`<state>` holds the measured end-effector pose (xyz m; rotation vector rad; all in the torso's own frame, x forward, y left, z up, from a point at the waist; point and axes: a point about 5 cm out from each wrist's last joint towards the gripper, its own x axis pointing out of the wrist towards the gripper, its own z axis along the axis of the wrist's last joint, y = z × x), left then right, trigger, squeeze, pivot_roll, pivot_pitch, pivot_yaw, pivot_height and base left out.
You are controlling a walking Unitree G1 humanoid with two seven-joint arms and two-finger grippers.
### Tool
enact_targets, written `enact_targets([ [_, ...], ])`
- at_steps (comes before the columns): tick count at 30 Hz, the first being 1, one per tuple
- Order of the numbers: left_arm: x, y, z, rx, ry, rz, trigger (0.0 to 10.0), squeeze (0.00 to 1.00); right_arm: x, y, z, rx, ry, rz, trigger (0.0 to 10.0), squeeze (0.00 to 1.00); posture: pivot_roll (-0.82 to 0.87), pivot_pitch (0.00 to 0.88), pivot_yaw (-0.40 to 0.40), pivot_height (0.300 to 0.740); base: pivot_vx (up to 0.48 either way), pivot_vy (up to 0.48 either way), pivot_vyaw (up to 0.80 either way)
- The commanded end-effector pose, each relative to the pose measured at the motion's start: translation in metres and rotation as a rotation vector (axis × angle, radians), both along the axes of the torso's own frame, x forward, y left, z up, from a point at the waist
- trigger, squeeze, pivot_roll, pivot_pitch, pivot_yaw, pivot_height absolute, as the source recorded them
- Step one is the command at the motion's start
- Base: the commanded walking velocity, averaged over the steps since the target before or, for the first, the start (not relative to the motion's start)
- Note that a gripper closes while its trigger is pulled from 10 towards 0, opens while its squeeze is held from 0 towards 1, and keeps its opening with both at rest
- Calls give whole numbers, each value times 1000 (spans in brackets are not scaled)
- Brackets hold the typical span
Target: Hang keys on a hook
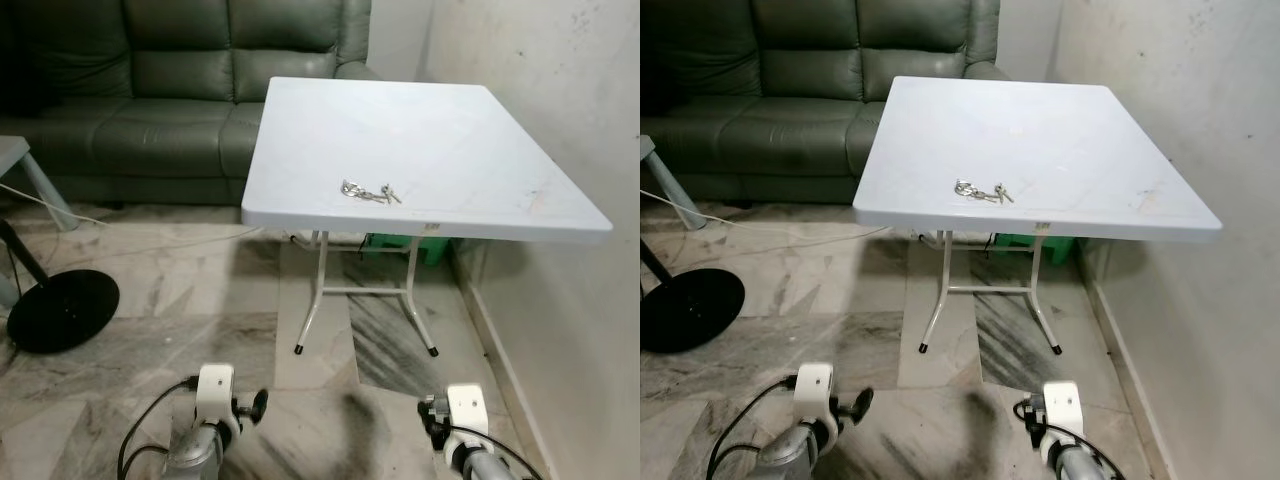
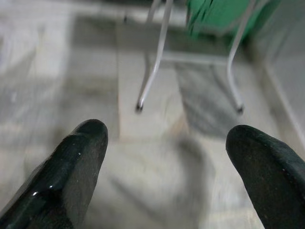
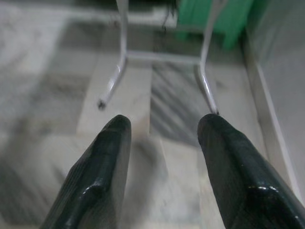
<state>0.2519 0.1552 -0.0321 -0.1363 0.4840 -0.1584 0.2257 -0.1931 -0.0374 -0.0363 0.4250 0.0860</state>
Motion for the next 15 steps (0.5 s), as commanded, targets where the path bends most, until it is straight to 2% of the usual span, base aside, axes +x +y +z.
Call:
enact_targets([
  [1,1,0,3,-12,-41,-10,10000,0,2,1,6,27,-61,2,10000,0,15,0,-58,740,0,0,0],
  [2,6,-3,11,-37,-113,-31,10000,0,4,5,13,49,-130,21,10000,0,16,0,-61,740,0,0,0],
  [4,8,-4,16,-53,-152,-40,10000,0,4,8,16,66,-167,35,10000,0,16,0,-60,740,0,0,0],
  [5,10,-5,21,-73,-191,-44,10000,0,3,11,20,69,-204,53,10000,1000,16,0,-61,740,0,0,0],
  [7,11,-7,26,-97,-237,-56,10000,0,2,16,25,91,-254,80,10000,1000,16,0,-61,740,0,0,0],
  [11,10,-9,35,-93,-314,-104,10000,0,1,21,34,108,-323,102,10000,1000,16,0,-61,740,0,0,0],
  [15,16,-10,48,-114,-383,-109,10000,0,8,20,46,104,-386,97,10000,1000,17,0,-61,740,0,0,0],
])
